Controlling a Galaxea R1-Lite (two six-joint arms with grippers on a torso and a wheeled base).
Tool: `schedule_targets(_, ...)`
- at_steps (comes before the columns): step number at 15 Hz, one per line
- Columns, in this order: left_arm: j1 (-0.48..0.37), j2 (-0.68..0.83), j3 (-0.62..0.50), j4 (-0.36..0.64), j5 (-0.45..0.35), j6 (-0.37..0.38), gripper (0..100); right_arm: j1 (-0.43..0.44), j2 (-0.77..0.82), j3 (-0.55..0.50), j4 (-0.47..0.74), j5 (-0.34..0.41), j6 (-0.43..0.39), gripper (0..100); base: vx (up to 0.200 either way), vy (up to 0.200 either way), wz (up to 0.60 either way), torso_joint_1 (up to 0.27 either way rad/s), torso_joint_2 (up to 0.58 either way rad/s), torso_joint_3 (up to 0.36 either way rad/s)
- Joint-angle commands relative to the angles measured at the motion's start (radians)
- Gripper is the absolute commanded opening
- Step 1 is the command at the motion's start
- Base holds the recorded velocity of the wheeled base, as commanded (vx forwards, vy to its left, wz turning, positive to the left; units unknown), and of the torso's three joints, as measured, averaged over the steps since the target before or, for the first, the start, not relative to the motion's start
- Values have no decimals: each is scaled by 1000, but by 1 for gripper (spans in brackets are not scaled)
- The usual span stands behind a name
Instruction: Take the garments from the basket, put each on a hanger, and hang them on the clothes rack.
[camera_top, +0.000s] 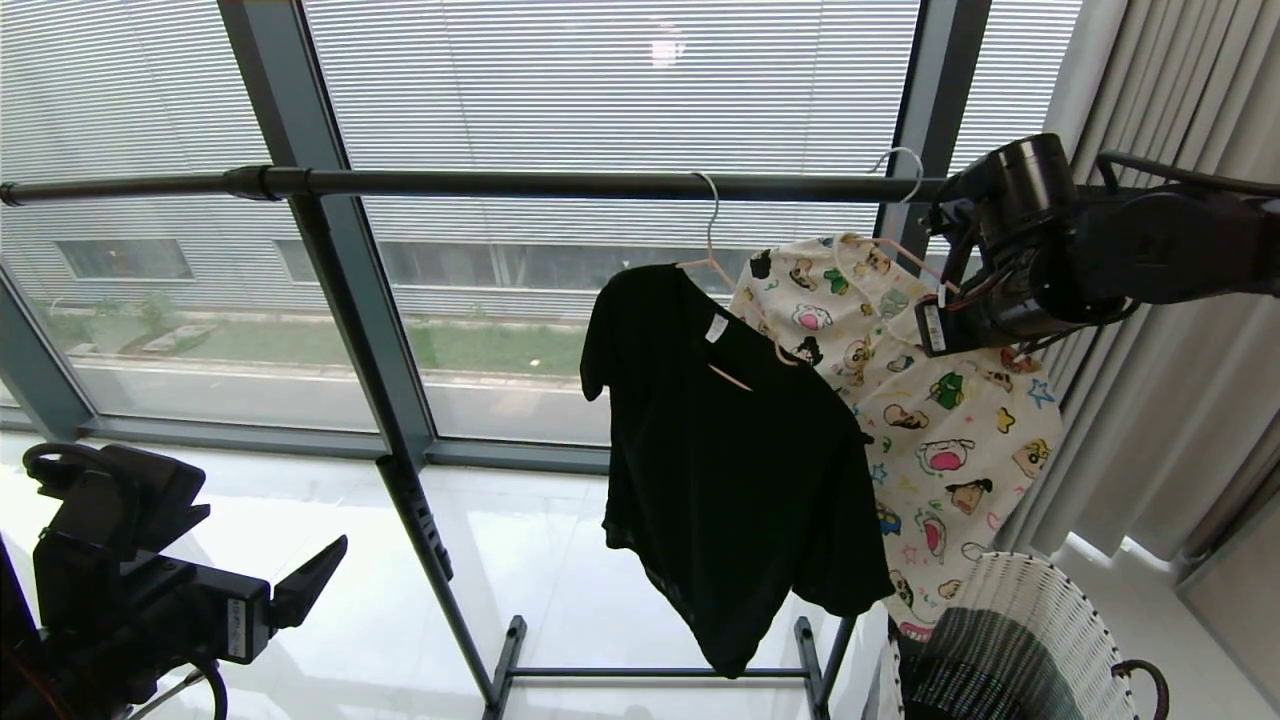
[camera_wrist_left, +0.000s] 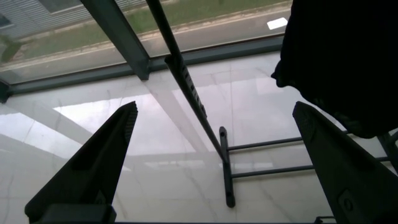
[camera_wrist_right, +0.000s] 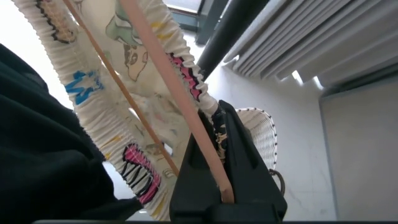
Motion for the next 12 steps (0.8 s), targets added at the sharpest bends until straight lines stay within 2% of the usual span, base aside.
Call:
schedule_targets(1,0,-2,0,0,0,0,100,-1,57,-30,1,-7,-5,0,0,0,0,0,0,0)
schedule_targets(9,0,-2,0,0,0,0,100,1,75,-62,4,-7,-6,0,0,0,0,0,0,0)
schedule_targets(11,0,-2,0,0,-1,0,100,2,72,-63,37,-7,-2,0,0,0,0,0,0,0)
schedule_targets(12,0,-2,2,0,0,0,100,2,68,-63,42,-7,4,100,0,0,0,0,0,0)
